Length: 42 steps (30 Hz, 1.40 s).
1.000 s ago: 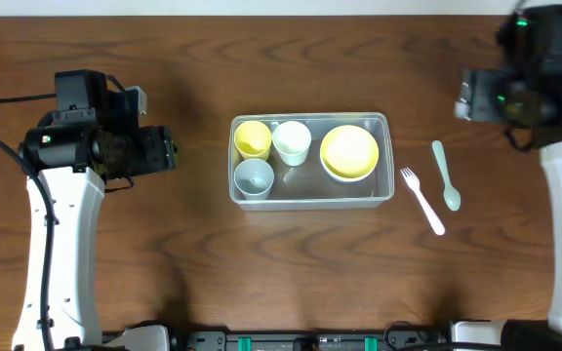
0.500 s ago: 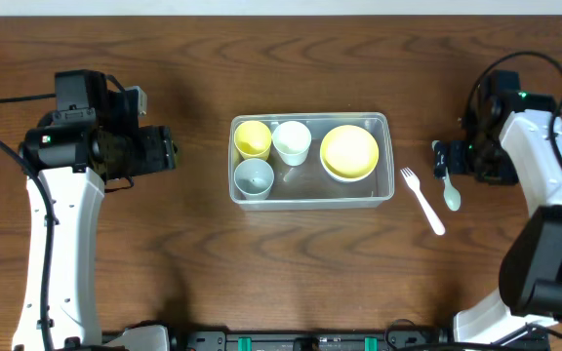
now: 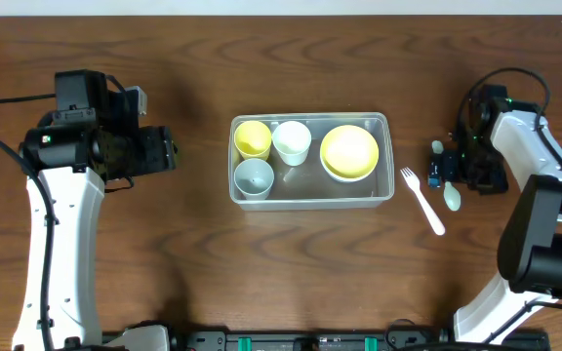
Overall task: Pack container
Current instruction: 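Lower right gripper onto the mint-green spoon and grasp it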
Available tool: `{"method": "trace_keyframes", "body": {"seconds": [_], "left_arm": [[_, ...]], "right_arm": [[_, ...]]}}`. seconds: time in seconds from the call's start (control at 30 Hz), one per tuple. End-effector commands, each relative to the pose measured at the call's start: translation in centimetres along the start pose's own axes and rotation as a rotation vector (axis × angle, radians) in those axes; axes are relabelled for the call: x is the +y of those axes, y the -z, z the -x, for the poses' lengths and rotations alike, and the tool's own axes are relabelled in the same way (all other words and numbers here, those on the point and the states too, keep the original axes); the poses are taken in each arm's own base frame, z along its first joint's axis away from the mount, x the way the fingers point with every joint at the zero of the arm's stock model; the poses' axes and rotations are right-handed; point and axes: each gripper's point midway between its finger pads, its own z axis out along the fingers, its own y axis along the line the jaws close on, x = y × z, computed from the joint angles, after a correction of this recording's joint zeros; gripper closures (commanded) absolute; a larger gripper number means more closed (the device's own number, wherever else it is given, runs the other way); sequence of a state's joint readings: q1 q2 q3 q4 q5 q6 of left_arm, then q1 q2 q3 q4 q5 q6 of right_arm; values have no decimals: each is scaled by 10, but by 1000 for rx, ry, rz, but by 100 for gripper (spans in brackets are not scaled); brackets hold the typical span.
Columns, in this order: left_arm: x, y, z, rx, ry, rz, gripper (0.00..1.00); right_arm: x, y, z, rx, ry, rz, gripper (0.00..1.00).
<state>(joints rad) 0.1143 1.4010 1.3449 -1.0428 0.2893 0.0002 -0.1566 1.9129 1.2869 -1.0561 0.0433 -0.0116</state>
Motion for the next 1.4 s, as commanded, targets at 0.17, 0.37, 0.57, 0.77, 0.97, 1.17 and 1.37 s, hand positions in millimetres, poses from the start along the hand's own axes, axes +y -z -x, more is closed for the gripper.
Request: {"method": "trace_keyframes", "body": {"seconds": [0.17, 0.37, 0.57, 0.77, 0.97, 1.17, 1.37], "left_arm": [[0, -1, -3, 13, 3, -7, 27], [0, -1, -6, 24, 5, -6, 27], [0, -1, -7, 28, 6, -7, 27], [0, -1, -7, 31, 7, -6, 27], [0, -1, -7, 31, 7, -6, 27], [0, -1, -7, 31, 7, -6, 27], [0, -1, -7, 31, 7, -6, 27]], "right_arm": [[-7, -28, -17, 36, -28, 25, 1], [-7, -40, -19, 25, -28, 24, 1], [-7, -40, -18, 20, -28, 24, 9], [-7, -40, -11, -9, -29, 23, 16], [-7, -40, -6, -28, -30, 22, 27], [-7, -40, -4, -35, -30, 22, 41], [-7, -40, -5, -33, -30, 26, 52]]}}
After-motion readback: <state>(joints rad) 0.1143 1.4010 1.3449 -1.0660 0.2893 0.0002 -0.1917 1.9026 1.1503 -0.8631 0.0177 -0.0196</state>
